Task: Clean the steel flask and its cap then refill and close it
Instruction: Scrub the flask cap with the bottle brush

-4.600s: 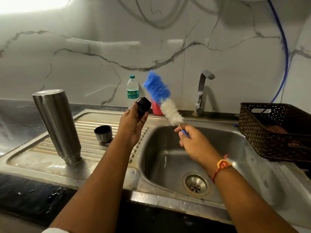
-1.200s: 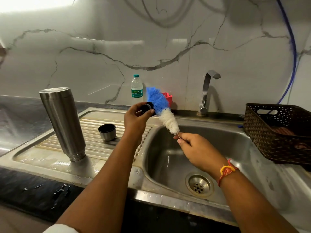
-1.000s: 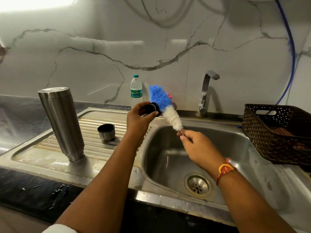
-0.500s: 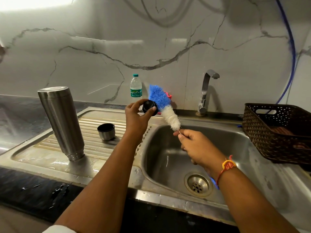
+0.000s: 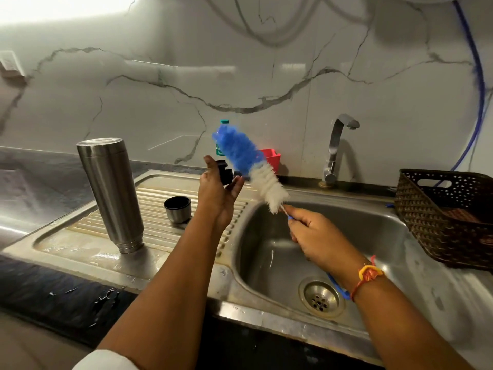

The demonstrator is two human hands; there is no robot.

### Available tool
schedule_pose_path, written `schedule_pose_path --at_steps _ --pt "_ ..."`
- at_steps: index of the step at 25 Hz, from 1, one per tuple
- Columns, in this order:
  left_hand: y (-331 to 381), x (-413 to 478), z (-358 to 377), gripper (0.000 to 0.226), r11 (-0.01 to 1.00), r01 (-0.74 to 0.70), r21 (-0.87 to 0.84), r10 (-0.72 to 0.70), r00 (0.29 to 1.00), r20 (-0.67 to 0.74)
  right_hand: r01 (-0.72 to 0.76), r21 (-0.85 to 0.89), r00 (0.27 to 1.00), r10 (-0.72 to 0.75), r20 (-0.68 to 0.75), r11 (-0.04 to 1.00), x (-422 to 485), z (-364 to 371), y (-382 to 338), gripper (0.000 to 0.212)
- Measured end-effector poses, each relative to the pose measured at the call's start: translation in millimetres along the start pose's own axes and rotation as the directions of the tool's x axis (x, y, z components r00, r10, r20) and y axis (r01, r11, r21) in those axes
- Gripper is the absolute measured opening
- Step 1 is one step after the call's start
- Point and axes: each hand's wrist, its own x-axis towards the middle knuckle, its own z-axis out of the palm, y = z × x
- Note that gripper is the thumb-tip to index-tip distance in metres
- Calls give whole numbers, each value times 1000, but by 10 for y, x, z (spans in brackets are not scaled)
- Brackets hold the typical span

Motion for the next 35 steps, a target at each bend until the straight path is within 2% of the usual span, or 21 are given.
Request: schedule_pose_path --at_steps 2,4,6,11,15,19,21,27,31,33,34,35 --pt "19 33 -5 55 990 25 -137 -27 1000 -15 50 -151 999 -49 5 987 -6 2 34 39" --pt "24 78 -20 47 956 68 -287 -72 997 -5 57 -214 998 -58 -1 975 0 -5 55 42" --pt "21 116 -44 41 947 84 -308 -85 996 11 66 -265 997 -71 -9 962 8 -7 68 43" --pt "23 83 -67 30 997 4 -78 -6 1000 -27 70 -364 994 -95 -51 929 25 -41 100 42" --pt "47 61 -102 24 997 -33 64 28 997 74 77 -512 989 -131 -72 855 43 -86 129 46" --pt "84 34 -143 35 910 -142 391 89 985 150 46 -575 990 -112 -80 817 14 -166 159 47" --pt "95 25 -158 36 858 -187 479 110 977 185 36 -581 993 -92 -67 813 14 -187 172 48" --pt "35 49 -212 44 749 -250 614 90 956 280 -15 -574 997 -32 -72 819 49 -168 197 50" --pt "-58 41 -211 46 759 -219 613 61 961 268 -32 -488 993 -27 -114 872 71 -115 181 47" --pt "-103 14 -168 42 792 -199 578 57 965 254 -80 -357 986 21 -167 931 110 -70 156 44" --pt "-117 7 -149 40 829 -176 531 48 968 246 -122 -206 978 82 -191 971 119 -54 133 41" --pt "-120 7 -138 40 867 -148 475 36 971 237 -168 15 967 167 -191 986 117 -43 109 38"
